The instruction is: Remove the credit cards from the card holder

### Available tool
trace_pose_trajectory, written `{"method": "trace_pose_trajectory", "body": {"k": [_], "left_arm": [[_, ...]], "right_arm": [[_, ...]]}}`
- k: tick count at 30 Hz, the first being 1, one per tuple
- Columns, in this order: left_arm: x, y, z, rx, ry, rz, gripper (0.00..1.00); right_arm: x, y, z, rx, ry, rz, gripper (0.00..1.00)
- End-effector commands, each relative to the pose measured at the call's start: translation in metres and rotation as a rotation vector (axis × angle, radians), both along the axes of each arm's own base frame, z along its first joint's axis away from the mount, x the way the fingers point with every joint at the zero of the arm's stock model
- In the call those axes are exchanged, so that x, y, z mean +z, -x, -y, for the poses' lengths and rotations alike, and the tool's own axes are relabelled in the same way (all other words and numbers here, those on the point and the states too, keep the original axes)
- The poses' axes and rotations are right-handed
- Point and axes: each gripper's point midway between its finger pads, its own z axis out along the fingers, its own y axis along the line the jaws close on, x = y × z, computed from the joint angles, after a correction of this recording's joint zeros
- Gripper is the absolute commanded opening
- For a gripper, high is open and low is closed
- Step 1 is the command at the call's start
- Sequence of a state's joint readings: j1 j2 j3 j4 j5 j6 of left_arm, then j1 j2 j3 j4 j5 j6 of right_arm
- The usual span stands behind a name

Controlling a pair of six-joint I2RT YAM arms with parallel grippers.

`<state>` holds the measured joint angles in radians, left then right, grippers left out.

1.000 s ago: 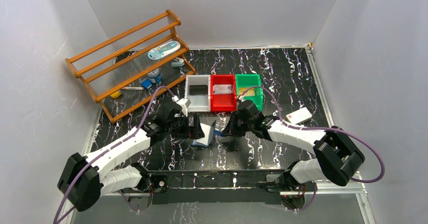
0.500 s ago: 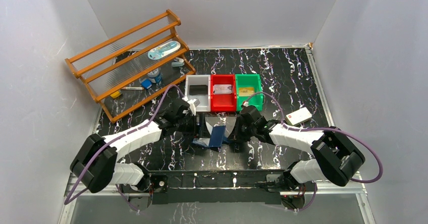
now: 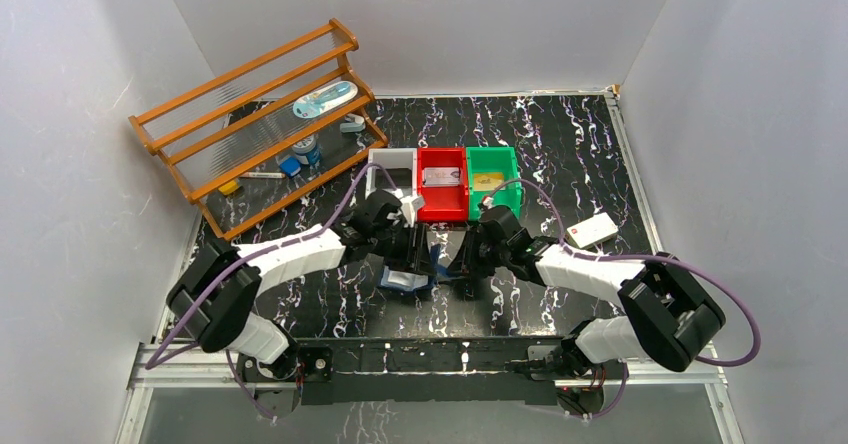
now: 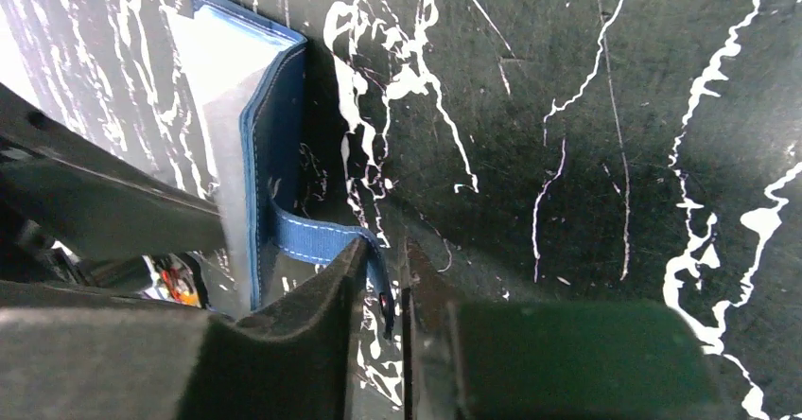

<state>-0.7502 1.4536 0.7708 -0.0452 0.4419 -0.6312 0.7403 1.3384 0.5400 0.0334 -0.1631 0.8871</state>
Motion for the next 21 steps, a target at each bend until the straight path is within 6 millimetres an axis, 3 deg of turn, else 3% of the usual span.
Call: {"method": "trace_pose_trajectory", "body": {"k": [1,4,13,17,21], "left_arm": [[0.016,0.002,0.024,-0.054,0.05,0.006,0.38],[0.003,0.001,0.024,-0.039,0.014,-0.013,0.3],[-0.017,0.012,0.016,-0.031,-0.054,-0.032,0.31],[-0.017,0.017,0.016,-0.043,-0.065,-0.018,0.39],[-0.015,0.02,0.015,-0.056,-0.066,-0.005,0.51]], "right_arm": [[0.022,-0.017,0.001,-0.057,-0.051,0.082,0.32],[0.029,-0.023,0.005,-0.087,-0.058,0.095,0.35],[0.071,-0.035,-0.001,-0.071,-0.108,0.173,0.39],[0.088,-0.035,-0.016,-0.022,-0.177,0.178,0.4],[0.09,-0.042,-0.025,-0.004,-0.186,0.185,0.41]]}}
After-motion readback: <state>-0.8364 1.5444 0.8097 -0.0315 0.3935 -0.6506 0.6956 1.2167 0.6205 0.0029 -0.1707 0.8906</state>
